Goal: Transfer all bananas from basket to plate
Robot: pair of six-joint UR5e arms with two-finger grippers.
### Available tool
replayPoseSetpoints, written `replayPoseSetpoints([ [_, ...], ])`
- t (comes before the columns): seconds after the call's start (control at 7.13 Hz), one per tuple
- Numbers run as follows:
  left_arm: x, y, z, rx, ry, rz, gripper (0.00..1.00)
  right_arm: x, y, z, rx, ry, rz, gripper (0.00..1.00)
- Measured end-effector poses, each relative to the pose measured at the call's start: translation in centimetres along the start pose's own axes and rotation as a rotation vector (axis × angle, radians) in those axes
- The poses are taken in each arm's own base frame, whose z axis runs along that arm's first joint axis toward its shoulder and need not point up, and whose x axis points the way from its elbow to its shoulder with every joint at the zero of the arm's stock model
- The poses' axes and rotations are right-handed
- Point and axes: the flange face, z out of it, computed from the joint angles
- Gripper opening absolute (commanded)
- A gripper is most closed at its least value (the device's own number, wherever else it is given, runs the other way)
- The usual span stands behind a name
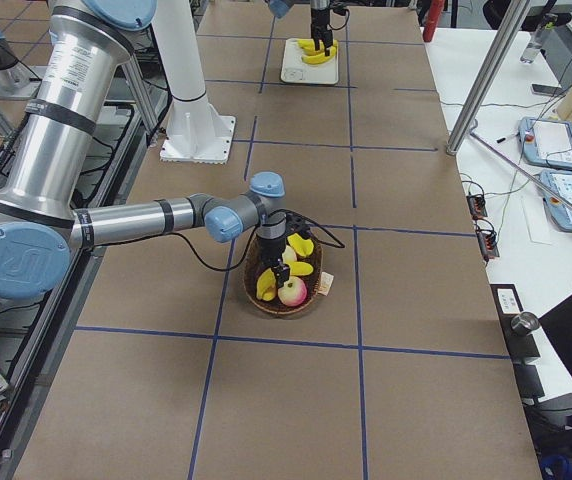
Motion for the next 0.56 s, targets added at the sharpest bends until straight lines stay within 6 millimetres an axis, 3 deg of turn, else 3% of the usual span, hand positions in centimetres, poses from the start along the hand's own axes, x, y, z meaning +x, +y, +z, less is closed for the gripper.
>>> replayPoseSetpoints([
  [0.28,0.1,0.0,-0.1,0.001,0.002,0.001,1.00,-0.3,-0.2,-0.4,0.007,-0.009,-0.004,0.19],
  [0.56,0.1,0.1,-0.1,0.000,0.004,0.002,1.00,-1.2,-0.7,-2.7,0.042,-0.055,-0.010,0.16],
])
